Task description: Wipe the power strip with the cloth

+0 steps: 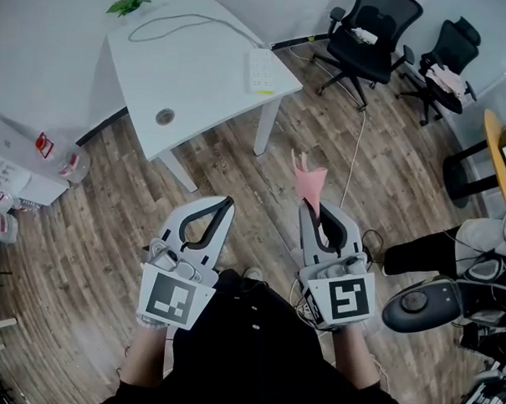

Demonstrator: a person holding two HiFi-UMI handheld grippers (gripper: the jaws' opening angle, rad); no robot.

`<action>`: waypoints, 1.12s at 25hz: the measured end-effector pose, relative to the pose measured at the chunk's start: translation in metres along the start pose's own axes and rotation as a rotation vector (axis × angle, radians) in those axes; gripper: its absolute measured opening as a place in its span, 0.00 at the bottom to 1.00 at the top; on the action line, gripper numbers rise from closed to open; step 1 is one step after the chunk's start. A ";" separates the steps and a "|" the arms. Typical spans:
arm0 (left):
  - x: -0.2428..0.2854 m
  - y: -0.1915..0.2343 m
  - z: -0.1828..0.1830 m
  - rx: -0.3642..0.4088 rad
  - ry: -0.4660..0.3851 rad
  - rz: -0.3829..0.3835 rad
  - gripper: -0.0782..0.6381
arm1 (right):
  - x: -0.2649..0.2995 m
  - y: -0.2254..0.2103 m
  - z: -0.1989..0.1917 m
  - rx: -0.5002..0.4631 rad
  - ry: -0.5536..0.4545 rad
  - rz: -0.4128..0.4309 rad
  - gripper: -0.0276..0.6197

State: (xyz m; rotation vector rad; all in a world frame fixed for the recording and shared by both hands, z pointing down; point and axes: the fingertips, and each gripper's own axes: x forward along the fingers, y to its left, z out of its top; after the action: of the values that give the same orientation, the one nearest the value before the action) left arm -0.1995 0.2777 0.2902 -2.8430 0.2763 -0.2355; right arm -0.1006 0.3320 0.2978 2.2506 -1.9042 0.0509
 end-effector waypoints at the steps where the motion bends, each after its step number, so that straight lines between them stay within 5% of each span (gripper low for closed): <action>1: 0.003 -0.002 0.002 0.002 0.002 0.003 0.13 | -0.001 -0.005 0.000 0.000 0.002 0.001 0.13; 15: 0.024 -0.027 0.021 0.024 0.022 0.094 0.13 | -0.024 -0.049 -0.011 -0.003 -0.025 0.030 0.13; 28: 0.063 -0.020 0.011 0.018 0.000 0.047 0.13 | -0.008 -0.078 -0.018 -0.025 -0.026 -0.030 0.13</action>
State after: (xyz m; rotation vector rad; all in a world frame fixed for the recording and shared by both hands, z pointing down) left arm -0.1336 0.2858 0.2941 -2.8149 0.3387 -0.2275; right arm -0.0236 0.3549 0.3048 2.2735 -1.8727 -0.0068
